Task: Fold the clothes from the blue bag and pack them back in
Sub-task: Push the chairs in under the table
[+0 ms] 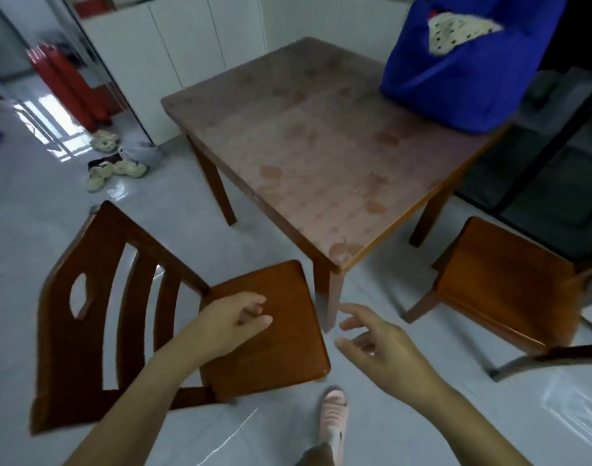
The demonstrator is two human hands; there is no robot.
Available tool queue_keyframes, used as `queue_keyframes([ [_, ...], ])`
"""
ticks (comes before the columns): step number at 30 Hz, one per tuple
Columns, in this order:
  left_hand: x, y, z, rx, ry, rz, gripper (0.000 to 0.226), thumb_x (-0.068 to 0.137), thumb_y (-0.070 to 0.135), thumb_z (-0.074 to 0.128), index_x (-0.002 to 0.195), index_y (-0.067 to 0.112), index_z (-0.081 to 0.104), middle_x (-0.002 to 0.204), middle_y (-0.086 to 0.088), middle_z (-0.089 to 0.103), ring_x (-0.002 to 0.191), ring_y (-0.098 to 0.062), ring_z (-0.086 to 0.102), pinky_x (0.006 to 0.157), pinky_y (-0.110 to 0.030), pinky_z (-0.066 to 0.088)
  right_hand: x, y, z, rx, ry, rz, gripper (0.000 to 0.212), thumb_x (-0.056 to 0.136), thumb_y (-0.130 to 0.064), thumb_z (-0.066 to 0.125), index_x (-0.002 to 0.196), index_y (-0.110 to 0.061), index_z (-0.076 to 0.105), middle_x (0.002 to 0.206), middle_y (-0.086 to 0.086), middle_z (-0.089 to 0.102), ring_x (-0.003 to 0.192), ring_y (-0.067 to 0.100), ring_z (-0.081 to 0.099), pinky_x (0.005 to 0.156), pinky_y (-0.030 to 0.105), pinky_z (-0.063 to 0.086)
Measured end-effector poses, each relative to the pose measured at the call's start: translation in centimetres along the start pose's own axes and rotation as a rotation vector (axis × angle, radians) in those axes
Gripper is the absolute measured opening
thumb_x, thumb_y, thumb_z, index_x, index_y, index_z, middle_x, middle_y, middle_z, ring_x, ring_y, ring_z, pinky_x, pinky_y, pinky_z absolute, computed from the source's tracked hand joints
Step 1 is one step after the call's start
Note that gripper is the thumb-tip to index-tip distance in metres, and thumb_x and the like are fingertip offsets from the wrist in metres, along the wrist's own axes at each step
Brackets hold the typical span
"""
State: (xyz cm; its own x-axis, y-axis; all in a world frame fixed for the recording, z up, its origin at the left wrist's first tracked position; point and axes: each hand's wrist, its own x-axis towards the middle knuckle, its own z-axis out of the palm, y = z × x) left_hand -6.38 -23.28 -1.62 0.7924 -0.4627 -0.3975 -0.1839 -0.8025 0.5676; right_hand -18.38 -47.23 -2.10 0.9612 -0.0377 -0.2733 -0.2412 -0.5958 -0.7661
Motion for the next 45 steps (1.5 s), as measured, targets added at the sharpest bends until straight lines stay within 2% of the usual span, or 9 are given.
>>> queue_keyframes([
  [7,-4.0,-5.4,-4.6,0.108,-0.022,0.011,0.051,0.090,0.047,0.054,0.136,0.027,0.044,0.128,0.006,0.052,0.095,0.001,0.052,0.073,-0.012,0.042,-3.8,-3.2,7.7,0.023,-0.080,0.065,0.072,0.065,-0.080,0.037,0.129,-0.046,0.040,0.111,-0.023,0.058,0.085,0.002,0.063,0.073,0.014,0.051],
  [11,-4.7,-10.1,-8.6,0.155,-0.048,0.055,0.054,0.089,0.048,0.054,0.138,0.026,0.043,0.134,0.008,0.052,0.104,-0.003,0.055,0.090,-0.023,0.047,-3.0,-6.8,11.5,0.040,-0.013,0.074,0.043,0.085,-0.055,0.054,0.125,-0.045,0.043,0.107,-0.023,0.058,0.089,-0.001,0.062,0.073,0.010,0.049],
  [16,-4.3,-17.5,-14.8,0.232,-0.070,0.126,0.062,0.090,0.050,0.052,0.143,0.022,0.037,0.137,0.004,0.050,0.111,-0.008,0.055,0.093,-0.022,0.044,0.7,-12.5,19.3,0.141,0.066,0.096,0.040,0.085,-0.051,0.057,0.123,-0.043,0.047,0.106,-0.018,0.061,0.092,0.005,0.064,0.077,0.027,0.057],
  [25,-0.4,-26.0,-21.9,0.415,-0.249,0.364,0.052,0.089,0.055,0.051,0.132,0.026,0.049,0.128,0.007,0.057,0.113,-0.007,0.055,0.097,-0.029,0.046,4.8,-23.3,31.9,0.137,0.227,0.194,0.042,0.088,-0.048,0.054,0.128,-0.038,0.046,0.098,-0.029,0.054,0.087,-0.004,0.062,0.070,0.010,0.051],
  [29,1.9,-26.4,-23.0,0.578,-0.311,0.482,0.064,0.083,0.066,0.049,0.135,0.030,0.045,0.129,0.011,0.056,0.120,-0.009,0.050,0.114,-0.043,0.015,5.4,-25.1,33.9,0.176,0.275,0.251,0.050,0.083,-0.058,0.053,0.128,-0.039,0.046,0.103,-0.026,0.057,0.086,-0.004,0.062,0.070,0.009,0.051],
  [32,4.3,-27.4,-24.4,0.580,-0.416,0.495,0.090,0.059,0.086,0.046,0.136,0.039,0.041,0.126,0.019,0.055,0.125,-0.006,0.045,0.116,-0.045,-0.006,6.2,-26.0,34.7,0.220,0.225,0.291,0.062,0.069,-0.076,0.050,0.124,-0.051,0.036,0.108,-0.030,0.052,0.092,-0.006,0.059,0.073,0.007,0.048],
  [34,5.9,-28.4,-25.1,0.558,-0.456,0.515,0.103,0.045,0.095,0.038,0.133,0.041,0.044,0.118,0.024,0.057,0.123,-0.002,0.044,0.117,-0.046,-0.010,6.8,-26.3,35.1,0.222,0.177,0.319,0.058,0.065,-0.083,0.048,0.115,-0.059,0.032,0.109,-0.034,0.048,0.093,-0.010,0.055,0.074,0.005,0.044],
  [39,8.8,-29.6,-26.8,0.670,-0.441,0.666,0.086,0.054,0.092,0.040,0.123,0.043,0.054,0.117,0.024,0.055,0.121,0.004,0.040,0.116,-0.049,-0.011,8.0,-26.7,36.1,0.261,0.048,0.413,0.055,0.057,-0.085,0.054,0.103,-0.069,0.030,0.123,-0.032,0.041,0.111,-0.003,0.049,0.093,0.010,0.039],
  [45,13.1,-28.9,-29.0,0.872,-0.509,0.822,0.093,0.051,0.094,0.036,0.121,0.038,0.058,0.127,0.018,0.053,0.128,0.000,0.034,0.111,-0.034,-0.019,8.4,-27.0,36.1,0.114,0.059,0.531,0.049,0.036,-0.091,0.024,0.082,-0.076,0.034,0.099,-0.044,0.044,0.093,-0.015,0.050,0.079,-0.001,0.036],
])
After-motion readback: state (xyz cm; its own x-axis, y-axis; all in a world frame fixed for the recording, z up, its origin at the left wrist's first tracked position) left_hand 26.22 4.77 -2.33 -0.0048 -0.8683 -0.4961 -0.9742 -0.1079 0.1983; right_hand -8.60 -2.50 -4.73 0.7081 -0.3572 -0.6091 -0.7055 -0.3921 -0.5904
